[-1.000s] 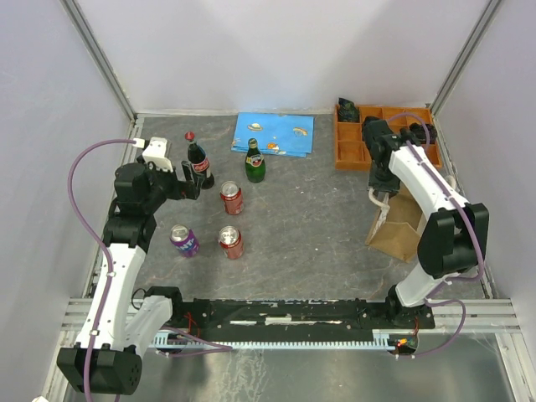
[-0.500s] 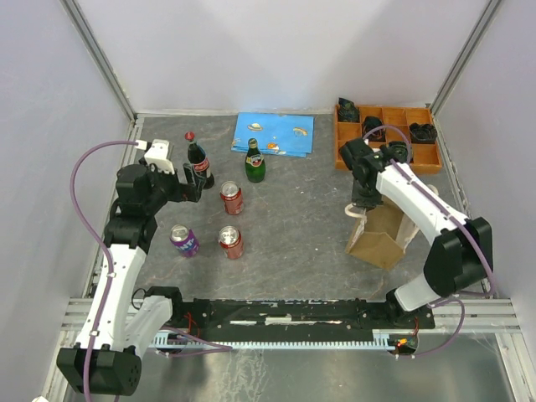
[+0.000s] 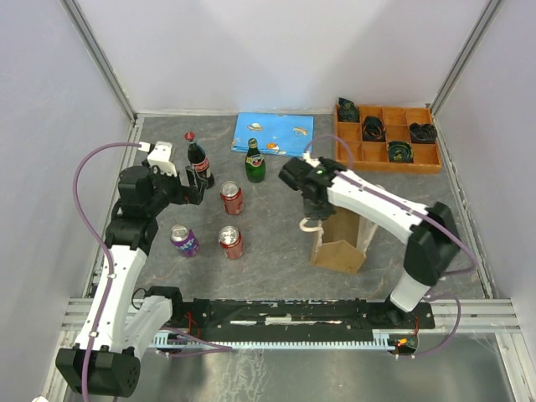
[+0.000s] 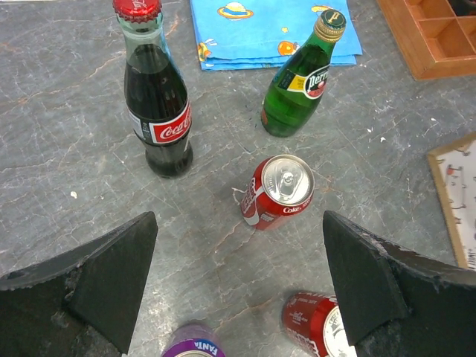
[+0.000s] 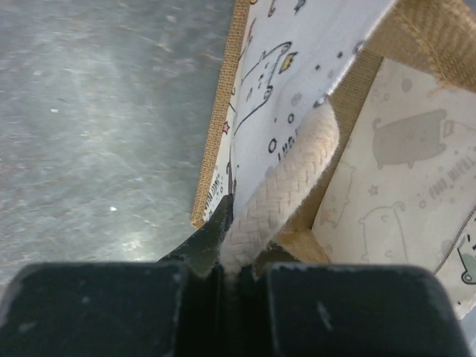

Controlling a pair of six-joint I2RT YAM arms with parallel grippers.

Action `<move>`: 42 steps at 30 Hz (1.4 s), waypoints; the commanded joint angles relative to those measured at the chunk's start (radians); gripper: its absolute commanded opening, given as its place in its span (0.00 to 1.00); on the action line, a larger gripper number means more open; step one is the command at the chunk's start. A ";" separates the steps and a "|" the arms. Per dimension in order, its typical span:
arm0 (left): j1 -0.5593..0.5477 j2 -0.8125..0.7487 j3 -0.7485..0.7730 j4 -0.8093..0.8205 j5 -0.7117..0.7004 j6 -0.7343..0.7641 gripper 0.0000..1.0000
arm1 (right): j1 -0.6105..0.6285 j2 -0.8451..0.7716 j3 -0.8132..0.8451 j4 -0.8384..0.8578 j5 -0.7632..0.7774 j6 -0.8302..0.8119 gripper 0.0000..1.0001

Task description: Place the beverage into the canvas bag

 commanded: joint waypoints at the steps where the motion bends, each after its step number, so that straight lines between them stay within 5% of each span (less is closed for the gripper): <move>1: -0.007 -0.025 0.010 0.010 0.017 0.040 0.98 | 0.082 0.118 0.155 0.003 0.038 0.041 0.00; 17: -0.006 -0.085 -0.011 -0.027 0.003 0.046 0.98 | 0.150 0.313 0.436 -0.025 0.041 0.003 0.00; 32: -0.006 -0.087 -0.027 -0.020 0.005 0.040 0.98 | 0.186 0.359 0.445 -0.021 -0.006 -0.001 0.00; 37: -0.007 -0.084 -0.024 -0.020 0.004 0.044 0.98 | 0.185 0.331 0.486 -0.038 0.037 -0.019 0.56; 42: -0.007 -0.064 0.007 -0.024 -0.001 0.047 1.00 | 0.187 0.273 0.559 -0.057 0.058 -0.036 0.81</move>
